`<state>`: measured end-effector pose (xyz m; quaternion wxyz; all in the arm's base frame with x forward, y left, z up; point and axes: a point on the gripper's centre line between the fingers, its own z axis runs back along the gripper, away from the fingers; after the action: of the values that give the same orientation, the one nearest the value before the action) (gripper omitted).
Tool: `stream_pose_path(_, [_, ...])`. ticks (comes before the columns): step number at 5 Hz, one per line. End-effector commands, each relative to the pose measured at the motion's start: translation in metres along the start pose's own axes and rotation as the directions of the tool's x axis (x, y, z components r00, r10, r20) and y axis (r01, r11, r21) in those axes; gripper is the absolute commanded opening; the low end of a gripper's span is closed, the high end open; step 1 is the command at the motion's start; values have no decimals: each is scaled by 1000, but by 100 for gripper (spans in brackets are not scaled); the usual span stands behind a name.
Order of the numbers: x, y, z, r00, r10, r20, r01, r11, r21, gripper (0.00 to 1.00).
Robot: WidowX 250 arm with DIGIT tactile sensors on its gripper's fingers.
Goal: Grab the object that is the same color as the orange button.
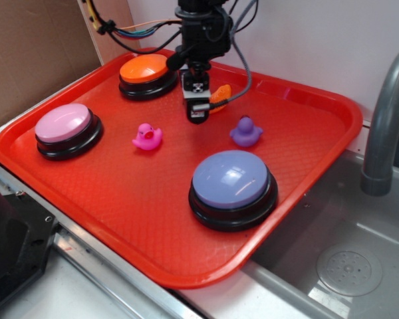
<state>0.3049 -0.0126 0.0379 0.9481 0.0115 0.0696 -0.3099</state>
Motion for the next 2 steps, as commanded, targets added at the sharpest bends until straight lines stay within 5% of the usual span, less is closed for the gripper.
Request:
stream_pose_path(1, [22,3,0,1000,-6,-29,8,999,39,98])
stream_pose_path(2, [21,4,-7,999,11,-54,-10,1000,27,0])
